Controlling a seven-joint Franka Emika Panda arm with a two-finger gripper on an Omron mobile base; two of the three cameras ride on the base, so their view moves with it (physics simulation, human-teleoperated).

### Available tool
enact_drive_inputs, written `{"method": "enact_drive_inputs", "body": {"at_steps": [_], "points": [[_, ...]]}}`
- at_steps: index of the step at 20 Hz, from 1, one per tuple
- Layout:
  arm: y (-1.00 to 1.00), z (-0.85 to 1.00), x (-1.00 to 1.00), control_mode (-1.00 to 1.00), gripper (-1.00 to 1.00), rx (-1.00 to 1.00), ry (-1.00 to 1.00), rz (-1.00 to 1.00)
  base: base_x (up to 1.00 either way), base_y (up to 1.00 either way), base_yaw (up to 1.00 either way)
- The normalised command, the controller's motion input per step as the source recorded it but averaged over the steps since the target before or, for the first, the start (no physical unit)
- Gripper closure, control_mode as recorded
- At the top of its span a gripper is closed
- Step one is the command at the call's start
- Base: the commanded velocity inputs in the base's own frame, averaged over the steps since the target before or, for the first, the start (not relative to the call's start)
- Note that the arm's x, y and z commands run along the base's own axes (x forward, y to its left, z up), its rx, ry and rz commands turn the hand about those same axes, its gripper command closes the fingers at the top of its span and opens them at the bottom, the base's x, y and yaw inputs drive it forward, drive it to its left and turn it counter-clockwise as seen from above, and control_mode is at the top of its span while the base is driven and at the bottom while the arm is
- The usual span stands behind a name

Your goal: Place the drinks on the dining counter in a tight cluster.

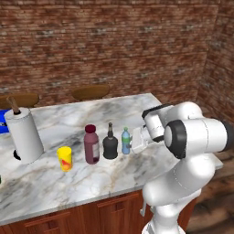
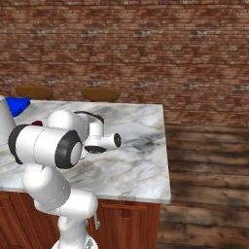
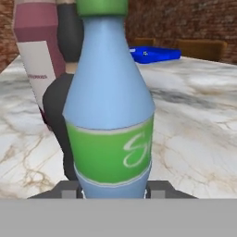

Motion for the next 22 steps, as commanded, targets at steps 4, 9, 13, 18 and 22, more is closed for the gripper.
{"method": "enact_drive_inputs", "body": {"at_steps": [4, 9, 13, 18, 22], "points": [[0.00, -0.47, 0.00, -1.00, 1.00, 0.00, 0.00, 0.00, 0.00, 0.00, 0.00], [0.00, -0.02, 0.00, -1.00, 1.00, 0.00, 0.00, 0.00, 0.00, 0.00, 0.00], [0.00, -0.01, 0.00, -1.00, 1.00, 0.01, 0.00, 0.00, 0.00, 0.00, 0.00], [0.00, 0.00, 0.00, -1.00, 1.00, 0.00, 0.00, 0.00, 0.00, 0.00, 0.00], [0.00, 0.00, 0.00, -1.00, -1.00, 0.00, 0.00, 0.00, 0.00, 0.00, 0.00]]}}
